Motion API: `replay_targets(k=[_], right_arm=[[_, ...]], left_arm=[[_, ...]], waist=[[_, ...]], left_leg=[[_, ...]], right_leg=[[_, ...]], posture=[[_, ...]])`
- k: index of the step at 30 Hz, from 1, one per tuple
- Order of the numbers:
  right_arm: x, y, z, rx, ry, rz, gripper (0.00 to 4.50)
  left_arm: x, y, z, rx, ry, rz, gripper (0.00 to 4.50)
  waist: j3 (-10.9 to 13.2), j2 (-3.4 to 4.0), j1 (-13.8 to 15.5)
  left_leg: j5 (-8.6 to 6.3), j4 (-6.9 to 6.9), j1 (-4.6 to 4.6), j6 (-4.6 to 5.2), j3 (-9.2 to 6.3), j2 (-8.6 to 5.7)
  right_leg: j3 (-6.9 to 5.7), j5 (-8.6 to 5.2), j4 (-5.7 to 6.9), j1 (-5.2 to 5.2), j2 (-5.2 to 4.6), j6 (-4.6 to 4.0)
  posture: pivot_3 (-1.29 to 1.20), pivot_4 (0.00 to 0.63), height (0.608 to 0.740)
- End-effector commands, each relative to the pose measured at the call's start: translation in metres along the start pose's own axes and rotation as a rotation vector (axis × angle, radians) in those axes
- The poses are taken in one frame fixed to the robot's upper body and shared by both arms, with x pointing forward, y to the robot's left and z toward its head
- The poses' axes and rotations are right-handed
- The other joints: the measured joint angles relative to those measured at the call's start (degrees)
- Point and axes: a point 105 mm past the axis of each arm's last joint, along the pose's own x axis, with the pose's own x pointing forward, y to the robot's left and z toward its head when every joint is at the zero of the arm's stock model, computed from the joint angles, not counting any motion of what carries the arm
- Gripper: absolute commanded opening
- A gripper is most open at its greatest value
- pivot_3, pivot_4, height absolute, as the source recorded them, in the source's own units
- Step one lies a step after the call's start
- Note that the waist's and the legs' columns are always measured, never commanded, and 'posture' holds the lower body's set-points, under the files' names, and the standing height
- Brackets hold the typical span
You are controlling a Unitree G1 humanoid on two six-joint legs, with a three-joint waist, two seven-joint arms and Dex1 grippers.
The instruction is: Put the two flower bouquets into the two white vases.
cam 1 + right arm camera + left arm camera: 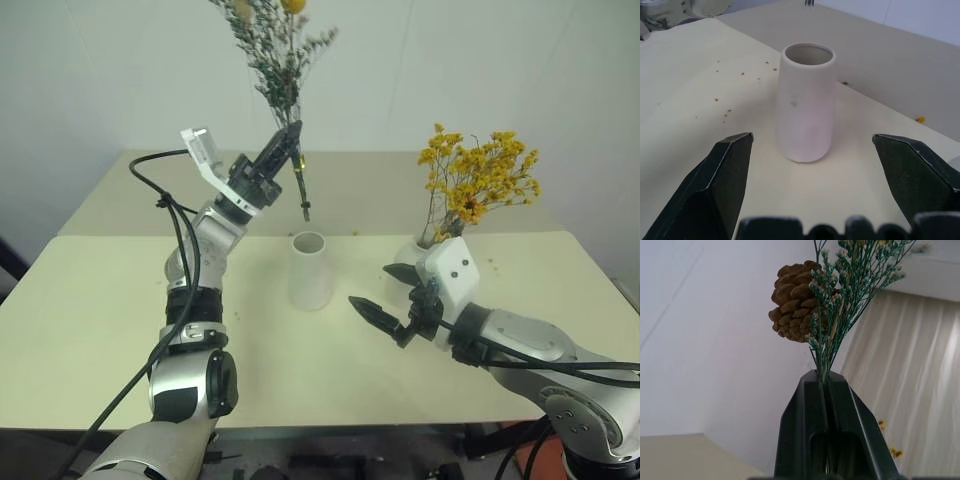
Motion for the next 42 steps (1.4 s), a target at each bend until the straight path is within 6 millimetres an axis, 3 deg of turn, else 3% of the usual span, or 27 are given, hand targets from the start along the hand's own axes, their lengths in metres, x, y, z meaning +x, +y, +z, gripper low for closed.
replay_targets(k=[1,13,26,31,37,42], right_arm=[[-0.005,-0.003,0.011,-0.039,-0.049,-0.045,4.5],[-0.007,-0.005,0.01,-0.041,-0.051,-0.059,4.5],[-0.008,-0.004,0.004,-0.028,-0.055,-0.057,4.5],[-0.008,-0.004,0.002,-0.027,-0.053,-0.058,4.5],[-0.01,-0.004,-0.001,-0.022,-0.053,-0.065,4.5],[-0.011,-0.004,-0.004,-0.013,-0.05,-0.065,4.5]], left_arm=[[0.005,-0.002,0.001,0.089,0.023,-0.043,0.02],[-0.011,0.004,-0.018,0.193,0.085,-0.034,0.02],[-0.034,0.017,-0.054,0.239,0.129,0.049,0.02],[-0.035,0.013,-0.069,0.234,0.16,0.022,0.02],[-0.039,0.008,-0.071,0.223,0.151,0.008,0.02],[-0.046,0.002,-0.068,0.238,0.153,-0.002,1.33]], waist=[[0.0,0.0,0.02],[0.0,0.0,0.14],[0.0,0.0,0.22],[0.0,0.0,0.32],[0.0,0.0,0.31],[-0.01,0.0,0.31]], left_leg=[[0.0,0.0,0.0,0.0,0.0,0.0],[0.0,0.0,-0.02,0.0,-0.02,0.0],[0.0,0.01,-0.03,0.0,-0.02,0.0],[0.0,0.01,-0.03,0.0,-0.02,0.0],[0.0,0.01,0.04,0.0,-0.02,0.0],[0.0,0.01,0.06,0.0,-0.02,0.0]], right_leg=[[0.0,0.0,0.0,0.0,0.0,0.0],[-0.01,0.0,0.01,-0.01,0.0,0.0],[-0.01,0.0,0.0,-0.01,0.0,0.0],[-0.01,0.0,0.0,0.0,0.0,0.01],[-0.01,0.0,0.01,0.07,0.0,0.01],[0.0,0.0,0.01,0.09,0.0,0.01]], posture=[[0.0,0.15,0.74],[0.0,0.15,0.74],[0.0,0.15,0.74],[0.0,0.15,0.74],[0.0,0.15,0.74],[0.0,0.15,0.74]])
